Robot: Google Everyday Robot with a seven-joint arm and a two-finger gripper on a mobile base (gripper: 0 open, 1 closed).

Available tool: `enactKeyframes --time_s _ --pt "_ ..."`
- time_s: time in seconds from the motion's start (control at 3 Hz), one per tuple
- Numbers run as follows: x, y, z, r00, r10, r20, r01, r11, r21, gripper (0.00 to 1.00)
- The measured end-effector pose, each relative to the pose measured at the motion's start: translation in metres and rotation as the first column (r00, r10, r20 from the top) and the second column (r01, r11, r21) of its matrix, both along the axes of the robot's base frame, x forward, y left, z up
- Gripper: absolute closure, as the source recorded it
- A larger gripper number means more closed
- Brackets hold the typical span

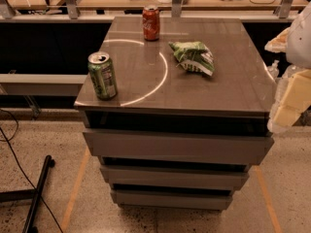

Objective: Move green jalapeno chip bag near green can

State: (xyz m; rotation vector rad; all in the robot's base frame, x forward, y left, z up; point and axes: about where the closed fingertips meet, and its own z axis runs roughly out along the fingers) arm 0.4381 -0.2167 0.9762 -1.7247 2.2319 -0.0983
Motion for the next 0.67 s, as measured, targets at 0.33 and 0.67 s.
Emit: enactKeyframes --time_s 0.33,0.67 --pt "0.000 0.000 0.000 1.0000 0.000 0.000 0.000 1.000 0.000 0.00" --pt "0.037 0.008 0.004 0.9989 0.027 0.039 -0.028 1.000 0.003 0.00"
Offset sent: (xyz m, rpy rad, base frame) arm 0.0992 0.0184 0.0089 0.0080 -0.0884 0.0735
